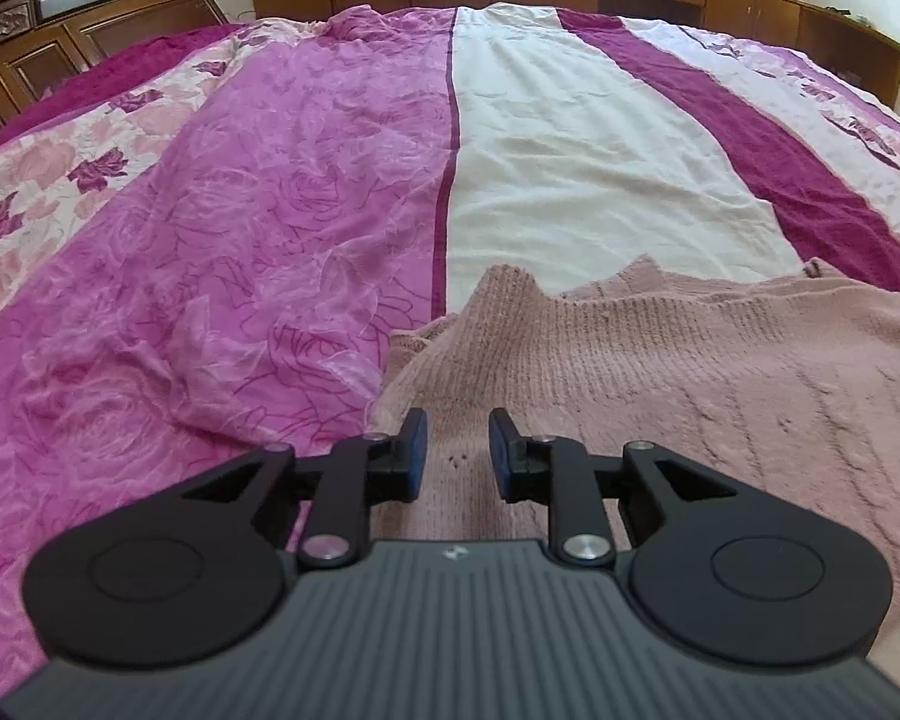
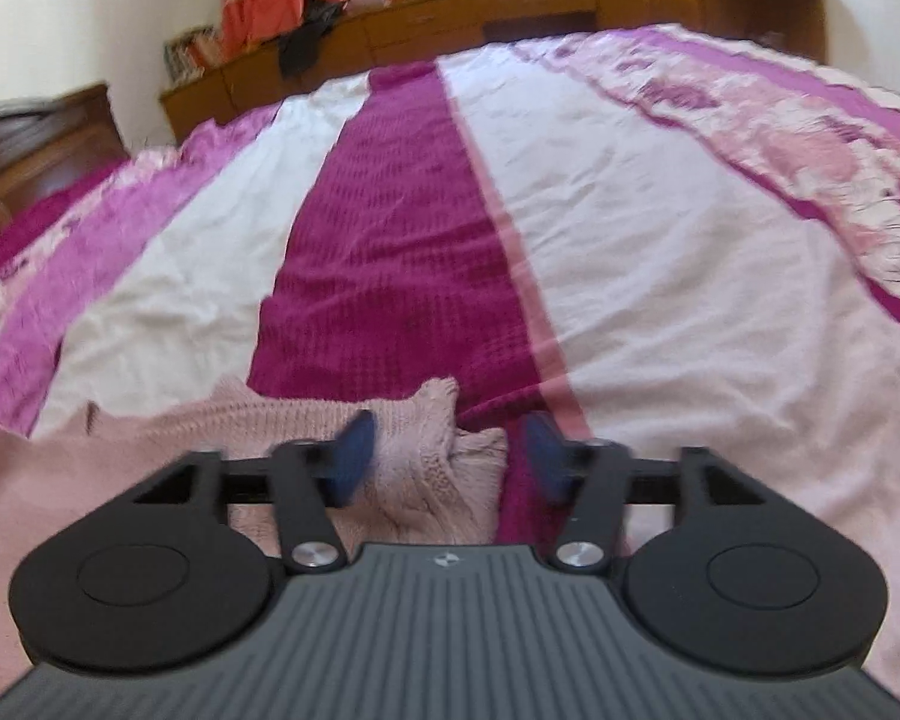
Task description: Fold small clothes
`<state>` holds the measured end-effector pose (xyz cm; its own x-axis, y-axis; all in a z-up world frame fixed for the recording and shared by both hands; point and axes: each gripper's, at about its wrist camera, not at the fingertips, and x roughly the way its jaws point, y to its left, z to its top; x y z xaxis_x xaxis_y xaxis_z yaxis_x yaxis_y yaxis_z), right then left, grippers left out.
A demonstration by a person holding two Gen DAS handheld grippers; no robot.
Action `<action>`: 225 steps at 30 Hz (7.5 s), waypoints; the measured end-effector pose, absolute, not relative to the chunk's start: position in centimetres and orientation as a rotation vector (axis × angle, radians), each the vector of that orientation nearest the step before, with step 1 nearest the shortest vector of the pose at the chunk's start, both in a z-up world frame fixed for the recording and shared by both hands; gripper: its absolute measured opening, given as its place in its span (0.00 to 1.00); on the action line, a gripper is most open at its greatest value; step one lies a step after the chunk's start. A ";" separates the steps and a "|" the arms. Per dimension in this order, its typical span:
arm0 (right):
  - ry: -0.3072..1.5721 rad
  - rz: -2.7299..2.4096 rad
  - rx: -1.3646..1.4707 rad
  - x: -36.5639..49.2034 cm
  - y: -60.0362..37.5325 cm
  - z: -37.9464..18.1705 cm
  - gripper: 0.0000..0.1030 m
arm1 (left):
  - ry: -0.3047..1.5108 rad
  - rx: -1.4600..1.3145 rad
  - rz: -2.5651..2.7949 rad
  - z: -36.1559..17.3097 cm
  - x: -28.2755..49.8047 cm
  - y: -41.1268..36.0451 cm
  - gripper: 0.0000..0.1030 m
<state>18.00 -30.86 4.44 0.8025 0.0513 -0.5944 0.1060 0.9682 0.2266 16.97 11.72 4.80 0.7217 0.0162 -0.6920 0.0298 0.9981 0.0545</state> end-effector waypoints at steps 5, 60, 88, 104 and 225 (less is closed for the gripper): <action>0.627 -0.015 0.316 14.1 -31.4 5.8 0.69 | 0.769 0.040 -0.008 6.0 15.0 11.8 0.27; 0.718 0.212 0.857 6.0 -33.1 -0.8 0.52 | 0.896 -0.091 0.023 5.6 7.1 11.1 0.34; 0.571 0.112 0.735 5.5 -31.1 1.7 0.31 | 0.894 -0.084 0.036 6.3 6.6 12.1 0.34; 0.424 0.272 0.649 6.4 -27.0 7.5 0.22 | 0.866 -0.090 0.094 8.0 6.2 15.4 0.34; 0.592 0.458 0.448 7.8 -8.4 4.6 0.66 | 0.763 -0.182 0.015 3.8 20.6 15.4 0.46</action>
<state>7.84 -8.40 4.65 0.7371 0.5263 -0.4238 -0.2771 0.8074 0.5209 20.58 15.42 3.80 0.7233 -0.0522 -0.6885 -0.0796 0.9842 -0.1583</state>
